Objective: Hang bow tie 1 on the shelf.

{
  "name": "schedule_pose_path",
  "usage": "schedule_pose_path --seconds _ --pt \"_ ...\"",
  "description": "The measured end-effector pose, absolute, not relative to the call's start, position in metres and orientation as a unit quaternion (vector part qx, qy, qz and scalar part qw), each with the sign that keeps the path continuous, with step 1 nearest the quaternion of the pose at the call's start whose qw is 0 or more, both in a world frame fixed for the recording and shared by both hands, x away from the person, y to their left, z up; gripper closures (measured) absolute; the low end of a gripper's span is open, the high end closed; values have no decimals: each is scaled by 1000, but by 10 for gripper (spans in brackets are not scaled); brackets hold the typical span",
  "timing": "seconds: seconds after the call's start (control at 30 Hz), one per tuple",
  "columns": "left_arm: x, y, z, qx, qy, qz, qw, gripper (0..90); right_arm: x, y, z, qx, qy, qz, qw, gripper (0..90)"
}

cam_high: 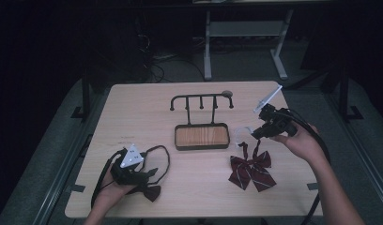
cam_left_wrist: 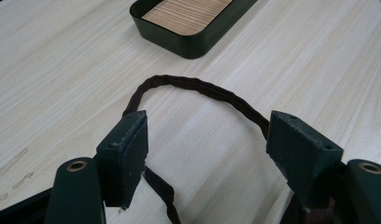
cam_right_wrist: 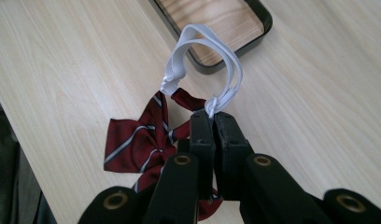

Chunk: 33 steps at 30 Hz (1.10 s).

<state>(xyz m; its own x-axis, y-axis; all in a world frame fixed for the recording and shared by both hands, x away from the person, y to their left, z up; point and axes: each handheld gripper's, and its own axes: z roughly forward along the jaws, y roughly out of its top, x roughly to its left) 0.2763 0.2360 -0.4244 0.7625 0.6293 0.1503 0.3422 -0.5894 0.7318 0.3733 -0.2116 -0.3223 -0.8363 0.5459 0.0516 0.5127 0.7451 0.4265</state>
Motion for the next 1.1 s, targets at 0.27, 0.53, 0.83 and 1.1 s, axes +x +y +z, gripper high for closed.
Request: schedule_pose_path --seconds 0.27,0.53,0.83,1.1 --pt "276 236 -424 865 284 200 361 300 374 -206 -304 274 934 224 47 870" --pt "276 236 -424 865 284 200 361 300 376 -201 -295 267 935 227 49 870" --pt "276 236 -424 866 284 200 361 300 383 -198 -285 261 935 236 37 870" --pt "276 236 -424 866 283 199 361 300 387 -196 -276 263 934 240 31 870"
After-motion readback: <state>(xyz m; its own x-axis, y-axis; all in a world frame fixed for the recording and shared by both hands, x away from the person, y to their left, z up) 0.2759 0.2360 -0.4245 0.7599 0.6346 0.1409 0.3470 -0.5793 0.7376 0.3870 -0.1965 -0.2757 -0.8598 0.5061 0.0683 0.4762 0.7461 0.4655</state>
